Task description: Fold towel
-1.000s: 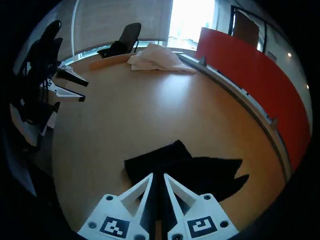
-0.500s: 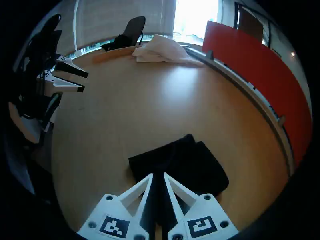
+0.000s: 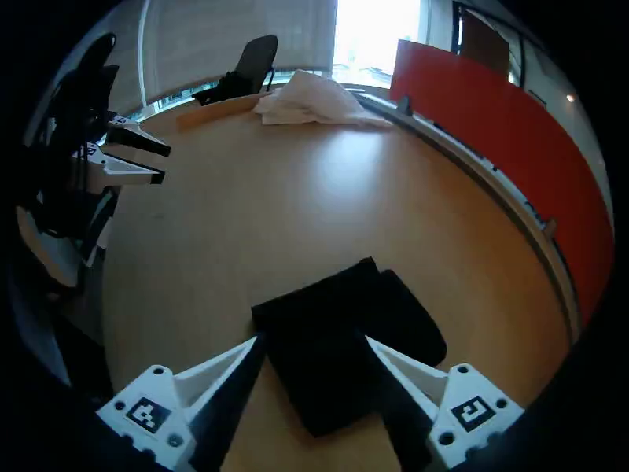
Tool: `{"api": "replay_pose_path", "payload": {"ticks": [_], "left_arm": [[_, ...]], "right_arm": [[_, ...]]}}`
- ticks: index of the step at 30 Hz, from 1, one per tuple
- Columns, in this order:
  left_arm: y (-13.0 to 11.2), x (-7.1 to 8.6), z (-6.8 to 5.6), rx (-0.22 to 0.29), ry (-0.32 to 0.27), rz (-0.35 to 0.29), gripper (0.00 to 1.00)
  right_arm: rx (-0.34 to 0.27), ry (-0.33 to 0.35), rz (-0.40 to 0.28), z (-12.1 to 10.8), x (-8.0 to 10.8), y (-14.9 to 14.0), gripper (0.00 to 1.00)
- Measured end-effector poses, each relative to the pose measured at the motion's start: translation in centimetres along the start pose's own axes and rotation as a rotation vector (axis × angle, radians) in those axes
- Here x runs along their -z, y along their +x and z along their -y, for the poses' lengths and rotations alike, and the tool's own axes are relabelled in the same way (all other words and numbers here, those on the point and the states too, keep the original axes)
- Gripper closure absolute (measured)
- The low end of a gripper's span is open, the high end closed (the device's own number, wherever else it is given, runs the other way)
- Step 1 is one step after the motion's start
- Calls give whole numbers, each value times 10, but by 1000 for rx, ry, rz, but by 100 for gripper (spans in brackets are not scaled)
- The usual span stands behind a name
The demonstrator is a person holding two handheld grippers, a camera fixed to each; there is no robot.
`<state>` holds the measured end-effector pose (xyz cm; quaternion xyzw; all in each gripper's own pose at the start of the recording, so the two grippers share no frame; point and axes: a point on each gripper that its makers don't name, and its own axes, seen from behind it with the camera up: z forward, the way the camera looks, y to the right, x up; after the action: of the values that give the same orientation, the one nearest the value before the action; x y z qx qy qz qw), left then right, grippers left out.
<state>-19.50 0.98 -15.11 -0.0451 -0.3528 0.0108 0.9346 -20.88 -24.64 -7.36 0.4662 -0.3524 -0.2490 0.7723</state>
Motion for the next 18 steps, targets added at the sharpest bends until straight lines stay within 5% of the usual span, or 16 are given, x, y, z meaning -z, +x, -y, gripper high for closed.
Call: {"api": "replay_pose_path", "payload": {"ticks": [18], "left_arm": [[3, 1, -3, -4, 2, -7, 3]], "right_arm": [[-67, -46, 41, -7, 16, -44, 11]]}}
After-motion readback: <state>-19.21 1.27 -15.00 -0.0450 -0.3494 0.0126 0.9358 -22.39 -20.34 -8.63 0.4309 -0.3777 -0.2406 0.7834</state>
